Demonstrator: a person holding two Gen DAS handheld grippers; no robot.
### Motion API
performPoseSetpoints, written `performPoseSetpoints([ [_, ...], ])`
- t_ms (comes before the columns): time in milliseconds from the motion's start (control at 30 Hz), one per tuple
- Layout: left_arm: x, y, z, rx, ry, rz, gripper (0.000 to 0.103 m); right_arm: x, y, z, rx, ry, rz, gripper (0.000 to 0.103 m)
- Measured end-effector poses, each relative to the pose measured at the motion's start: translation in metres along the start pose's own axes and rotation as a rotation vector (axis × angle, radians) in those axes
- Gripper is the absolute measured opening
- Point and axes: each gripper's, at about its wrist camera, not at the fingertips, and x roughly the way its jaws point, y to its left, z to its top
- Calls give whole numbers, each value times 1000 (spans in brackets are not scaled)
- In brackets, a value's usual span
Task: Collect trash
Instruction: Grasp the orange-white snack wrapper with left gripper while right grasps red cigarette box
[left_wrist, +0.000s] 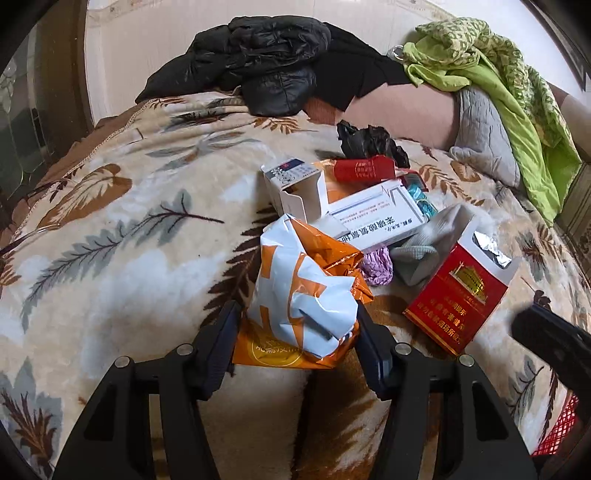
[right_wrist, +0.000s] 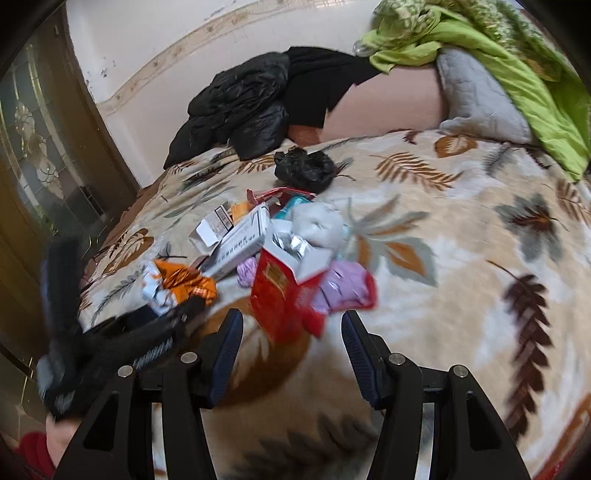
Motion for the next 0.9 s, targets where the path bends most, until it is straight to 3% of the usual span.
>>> performPoseSetpoints([
  [167, 0, 3, 1, -19, -4, -2, 59, 35, 1, 15, 19, 39, -25, 48],
  [200, 0, 4, 1, -20, -4, -2, 59, 40, 1, 15, 26, 40, -23, 43],
  [233, 0, 4, 1, -18, -5, 0, 59, 40, 1, 15, 26, 31, -19, 33],
  [333, 0, 3, 1, -11, -7, -3, 59, 36, 2, 14, 2, 8, 9, 25],
  [600, -10, -10, -4, 52, -42, -2, 59, -7, 3, -2, -5, -75, 38, 23],
  [900, -30, -38, -21, 148, -57, -61, 59, -37, -7, -24, 12, -89, 17, 23],
])
